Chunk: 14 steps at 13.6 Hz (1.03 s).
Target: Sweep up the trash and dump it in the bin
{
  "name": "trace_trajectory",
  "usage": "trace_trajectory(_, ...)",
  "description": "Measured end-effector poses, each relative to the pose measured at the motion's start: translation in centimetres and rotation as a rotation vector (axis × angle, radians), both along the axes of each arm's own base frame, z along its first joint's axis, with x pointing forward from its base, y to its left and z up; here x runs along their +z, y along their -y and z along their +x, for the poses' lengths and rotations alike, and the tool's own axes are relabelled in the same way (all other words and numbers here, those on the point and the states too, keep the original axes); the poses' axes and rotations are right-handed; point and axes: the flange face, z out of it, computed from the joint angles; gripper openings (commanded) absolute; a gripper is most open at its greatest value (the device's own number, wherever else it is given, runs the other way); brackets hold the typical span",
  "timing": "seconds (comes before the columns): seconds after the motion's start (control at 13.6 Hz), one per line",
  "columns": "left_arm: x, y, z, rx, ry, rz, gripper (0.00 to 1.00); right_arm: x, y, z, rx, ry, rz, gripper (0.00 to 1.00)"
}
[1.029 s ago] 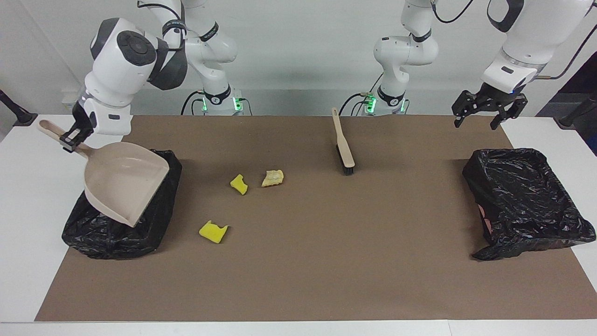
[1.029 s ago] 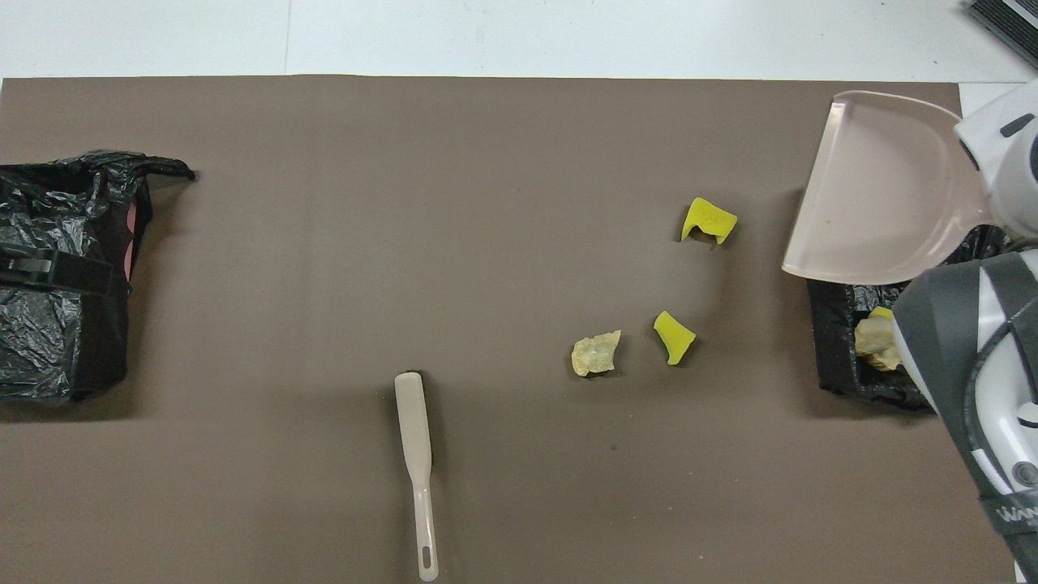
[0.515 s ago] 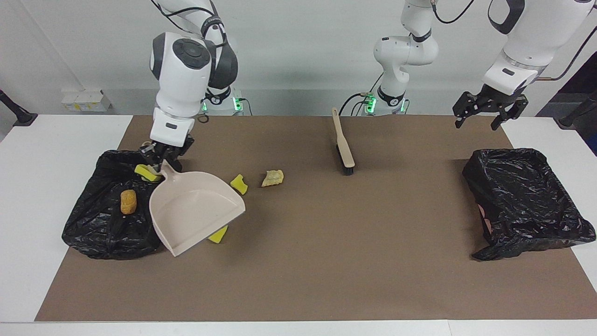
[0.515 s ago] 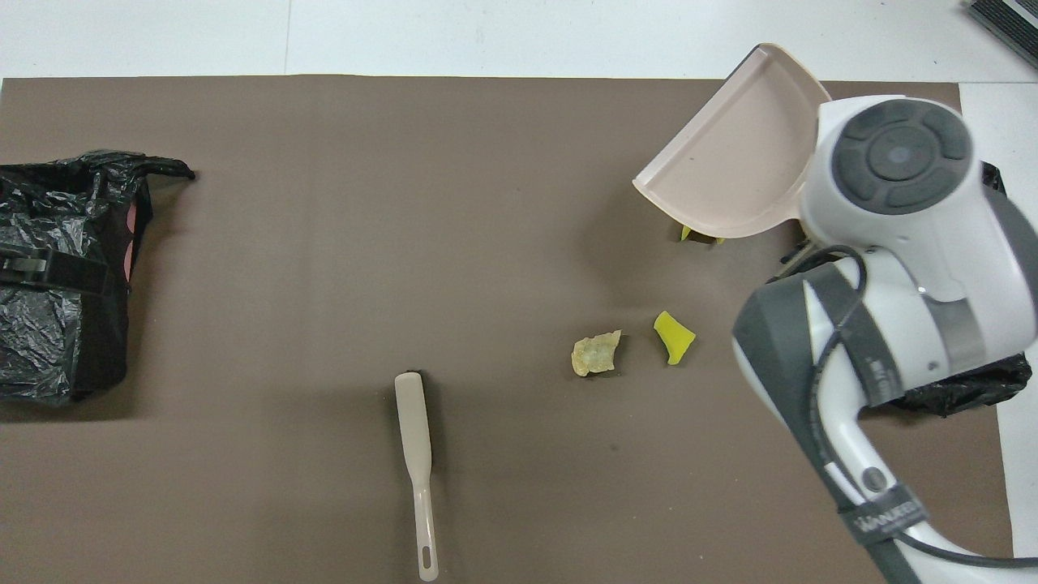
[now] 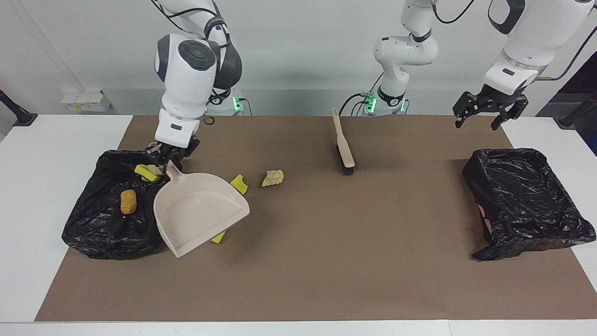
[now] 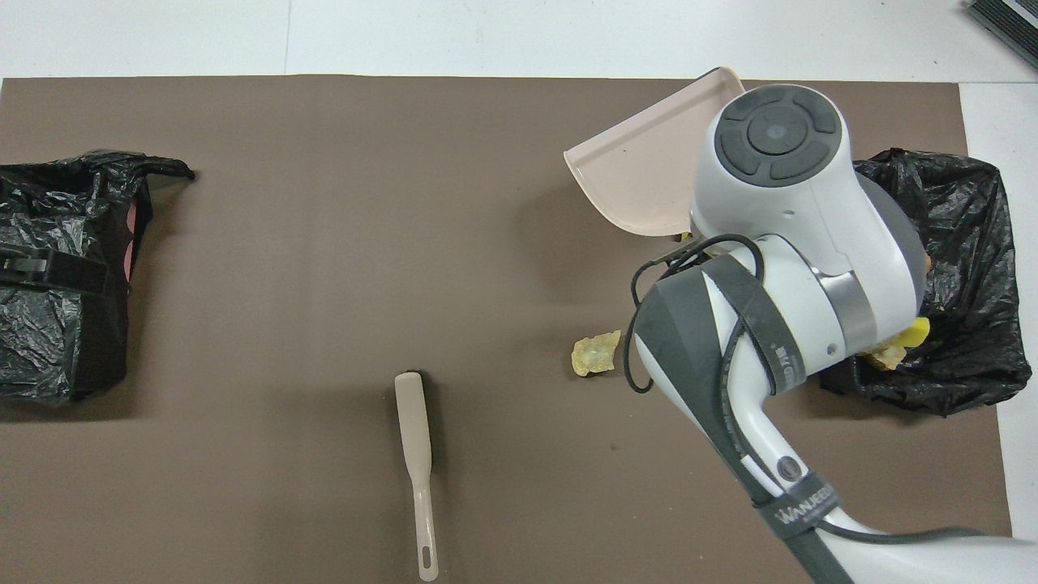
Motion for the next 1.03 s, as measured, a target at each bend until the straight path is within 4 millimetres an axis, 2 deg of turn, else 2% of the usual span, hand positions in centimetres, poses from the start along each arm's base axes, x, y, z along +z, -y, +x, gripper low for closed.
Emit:
trace_trajectory(0.29,0.0,0.0,0.0,0.0,0.0,0.0,1.0,-2.4,-6.8,1.3,-0.172,0.02,0.066,0.0)
trace_trajectory(0.51,0.0,0.0,0.0,0.0,0.0,0.0,1.0,-6.3,-11.0,2.3,-0.263,0.048,0.092,0.0)
trace_trajectory(0.74,0.0,0.0,0.0,0.0,0.0,0.0,1.0,-9.9,-15.9,2.1,-0.321,0.071,0.155,0.0)
trace_trajectory(0.88,0.0,0.0,0.0,0.0,0.0,0.0,1.0,-11.0,-18.1,1.6,-0.315,0.063,0.203,0.0)
trace_trajectory(1.03,0.0,0.0,0.0,0.0,0.0,0.0,1.0,-10.8,-19.5,1.0,-0.297,0.052,0.231,0.0)
